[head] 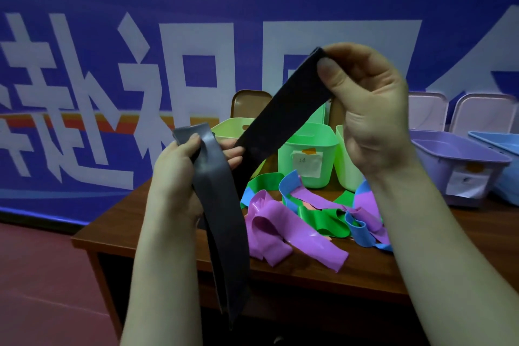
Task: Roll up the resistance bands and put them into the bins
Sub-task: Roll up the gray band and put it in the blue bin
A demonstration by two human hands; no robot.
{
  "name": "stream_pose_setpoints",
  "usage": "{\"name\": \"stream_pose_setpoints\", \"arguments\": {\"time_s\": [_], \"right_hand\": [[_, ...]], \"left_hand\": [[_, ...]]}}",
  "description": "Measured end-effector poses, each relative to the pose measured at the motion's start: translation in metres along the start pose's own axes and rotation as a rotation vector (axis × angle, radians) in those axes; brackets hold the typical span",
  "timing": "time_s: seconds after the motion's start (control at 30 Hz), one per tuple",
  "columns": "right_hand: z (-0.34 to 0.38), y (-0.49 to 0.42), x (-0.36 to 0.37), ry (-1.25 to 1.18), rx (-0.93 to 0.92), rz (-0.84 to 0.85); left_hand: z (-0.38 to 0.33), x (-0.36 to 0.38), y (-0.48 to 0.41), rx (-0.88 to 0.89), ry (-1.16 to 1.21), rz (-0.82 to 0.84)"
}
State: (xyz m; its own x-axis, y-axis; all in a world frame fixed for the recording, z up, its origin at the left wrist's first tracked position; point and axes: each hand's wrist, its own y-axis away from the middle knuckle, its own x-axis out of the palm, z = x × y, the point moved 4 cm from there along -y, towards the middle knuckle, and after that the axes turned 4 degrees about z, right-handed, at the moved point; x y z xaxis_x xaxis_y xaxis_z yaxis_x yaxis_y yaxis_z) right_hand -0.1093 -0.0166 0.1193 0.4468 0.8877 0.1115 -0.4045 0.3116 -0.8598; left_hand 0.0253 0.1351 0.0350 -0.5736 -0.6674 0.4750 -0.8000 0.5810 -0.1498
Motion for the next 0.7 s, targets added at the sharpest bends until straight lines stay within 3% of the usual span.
{"name": "stream_pose_setpoints", "arguments": {"time_s": [0.17,0.3,0.53,0.7], "right_hand": [[0.01,-0.004,0.009,0.03,-0.033,0.05],[0.023,-0.008,0.005,-0.008,-0.048,0.013],[0.02,0.019,0.036,0.278,0.317,0.503],[0.014,0.022,0.036,0.305,0.382,0.612]], "left_hand": [[-0.013,0.01,0.01,-0.022,-0.242,-0.09],[-0.019,0.0,0.009,0.064,-0.315,-0.182],[-0.017,0.01,0.017,0.216,-0.213,0.014],[-0.007,0.03,0.027,0.246,-0.411,0.168]]}}
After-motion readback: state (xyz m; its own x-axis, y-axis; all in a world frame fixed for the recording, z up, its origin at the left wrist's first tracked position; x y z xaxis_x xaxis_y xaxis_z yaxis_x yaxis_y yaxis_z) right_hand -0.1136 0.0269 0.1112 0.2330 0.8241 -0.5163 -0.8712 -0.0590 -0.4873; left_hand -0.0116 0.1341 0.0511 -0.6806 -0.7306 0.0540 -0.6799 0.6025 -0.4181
